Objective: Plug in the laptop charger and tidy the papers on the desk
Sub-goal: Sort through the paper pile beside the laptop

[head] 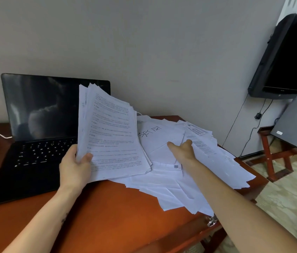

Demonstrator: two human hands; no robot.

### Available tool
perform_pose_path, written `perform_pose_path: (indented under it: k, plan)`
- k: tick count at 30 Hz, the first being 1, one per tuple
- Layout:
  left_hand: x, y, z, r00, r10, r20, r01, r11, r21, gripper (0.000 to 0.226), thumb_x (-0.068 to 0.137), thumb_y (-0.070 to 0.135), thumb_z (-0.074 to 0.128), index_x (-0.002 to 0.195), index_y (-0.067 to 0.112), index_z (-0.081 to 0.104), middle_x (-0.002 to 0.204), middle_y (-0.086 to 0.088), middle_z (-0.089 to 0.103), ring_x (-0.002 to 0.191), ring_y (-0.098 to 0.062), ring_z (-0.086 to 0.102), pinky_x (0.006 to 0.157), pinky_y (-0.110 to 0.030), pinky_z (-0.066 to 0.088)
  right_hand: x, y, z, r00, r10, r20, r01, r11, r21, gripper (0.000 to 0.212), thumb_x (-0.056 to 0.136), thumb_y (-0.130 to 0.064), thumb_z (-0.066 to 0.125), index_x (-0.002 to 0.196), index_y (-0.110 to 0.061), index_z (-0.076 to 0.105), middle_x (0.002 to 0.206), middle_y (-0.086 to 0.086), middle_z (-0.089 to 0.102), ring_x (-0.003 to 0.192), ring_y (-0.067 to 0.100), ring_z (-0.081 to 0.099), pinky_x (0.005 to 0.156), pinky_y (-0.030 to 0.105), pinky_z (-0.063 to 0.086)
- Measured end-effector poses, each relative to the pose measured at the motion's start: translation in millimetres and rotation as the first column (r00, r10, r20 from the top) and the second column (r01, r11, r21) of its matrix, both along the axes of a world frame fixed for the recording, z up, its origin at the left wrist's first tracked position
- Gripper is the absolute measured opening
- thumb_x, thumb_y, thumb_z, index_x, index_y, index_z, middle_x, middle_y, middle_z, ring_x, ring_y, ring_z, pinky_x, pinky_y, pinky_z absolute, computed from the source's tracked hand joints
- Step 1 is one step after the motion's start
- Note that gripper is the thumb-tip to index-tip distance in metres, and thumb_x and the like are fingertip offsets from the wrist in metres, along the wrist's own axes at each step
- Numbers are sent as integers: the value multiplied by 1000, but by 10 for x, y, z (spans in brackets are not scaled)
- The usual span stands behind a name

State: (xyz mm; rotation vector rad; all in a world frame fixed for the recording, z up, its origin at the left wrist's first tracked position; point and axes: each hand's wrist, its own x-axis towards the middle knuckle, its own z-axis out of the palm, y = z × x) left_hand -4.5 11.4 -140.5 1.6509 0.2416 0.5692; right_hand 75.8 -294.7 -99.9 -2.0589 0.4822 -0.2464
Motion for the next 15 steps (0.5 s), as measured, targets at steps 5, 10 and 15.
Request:
perform_pose_path:
  k: [5,10,15]
  plan:
    - [35,7,-10,1000,1,-14,-2,1000,-14,19,102,13,62,111,30,65,106,13,70,103,-16,67,95,-45,56,67,-10,23,999,-30,18,23,953,302,49,86,-26,75,114,-6,41,95,1,58,96,27,61,82,34,51]
    - [29,1,5,1000,5,-23,-5,1000,1,19,103,13,62,115,26,65,106,13,69,101,-15,67,94,-45,56,93,-40,42,1000,28,-7,-24,951,309,23,84,-12,76,102,0,69,97,12,74,83,28,70,75,34,56]
    - [16,10,4,1000,5,-28,-5,1000,-7,20,102,12,62,116,27,64,106,13,69,99,-12,66,92,-43,55,47,-70,37,985,135,-104,-116,978,173,29,88,-21,69,111,-7,58,95,5,65,84,25,64,58,25,45]
